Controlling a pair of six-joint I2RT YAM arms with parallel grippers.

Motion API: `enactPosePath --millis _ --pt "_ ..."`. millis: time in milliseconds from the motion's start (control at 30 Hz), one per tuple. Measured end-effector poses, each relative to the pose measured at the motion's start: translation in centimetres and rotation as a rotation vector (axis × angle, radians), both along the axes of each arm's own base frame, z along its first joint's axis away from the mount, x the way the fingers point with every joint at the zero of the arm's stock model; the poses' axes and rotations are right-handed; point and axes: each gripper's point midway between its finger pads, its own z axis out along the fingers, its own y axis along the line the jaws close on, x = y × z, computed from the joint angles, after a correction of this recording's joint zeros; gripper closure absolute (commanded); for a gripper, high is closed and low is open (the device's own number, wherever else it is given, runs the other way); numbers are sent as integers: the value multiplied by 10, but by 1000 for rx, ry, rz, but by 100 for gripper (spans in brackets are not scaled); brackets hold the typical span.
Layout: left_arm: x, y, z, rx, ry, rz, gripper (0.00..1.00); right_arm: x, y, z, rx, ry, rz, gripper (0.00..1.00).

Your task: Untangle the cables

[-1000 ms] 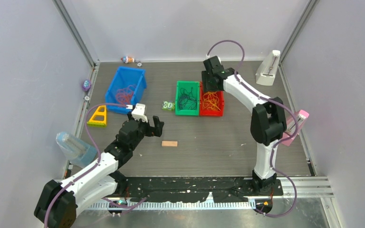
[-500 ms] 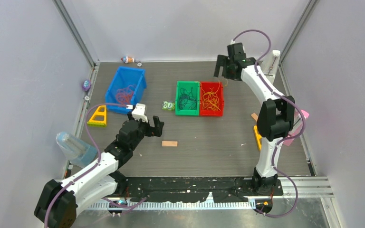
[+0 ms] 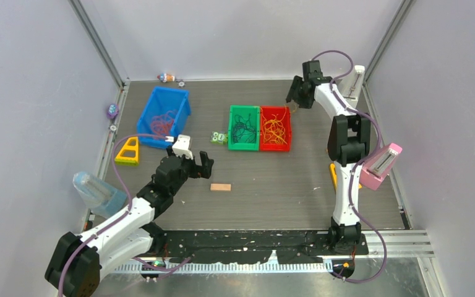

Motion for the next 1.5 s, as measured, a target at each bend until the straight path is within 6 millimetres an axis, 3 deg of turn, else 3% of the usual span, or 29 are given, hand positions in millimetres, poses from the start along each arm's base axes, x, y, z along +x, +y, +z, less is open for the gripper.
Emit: enactPosePath --millis 233,300,533,633,867,967,1067,1133,1167,1233,1500 --pt "0 0 0 2 0 -1 3 -2 3 -24 9 36 12 44" --pt "0 0 0 3 1 -1 3 -2 2 -28 8 39 11 50" --pt "0 0 -1 5 4 -1 3 -1 0 -38 6 51 8 91" --pt "0 0 -1 5 4 -1 3 -2 -1 -40 4 56 7 95" --pt "0 0 -1 5 4 -1 3 -13 -4 -44 -6 73 7 95" --pt "0 0 -1 5 4 -1 3 -19 -8 -29 -24 54 5 88" --pt "0 0 -1 5 4 -1 3 -18 -10 1 -28 -5 8 87" --pt "0 0 -1 5 4 -1 3 -15 -9 18 -26 -45 10 76" --pt "0 0 -1 5 3 -1 3 -12 -9 26 -26 -66 11 54" --pt "0 0 -1 5 4 -1 3 -10 -9 29 -24 -77 11 36" --pt "0 0 -1 5 4 -2 3 5 -6 11 -5 -62 35 39"
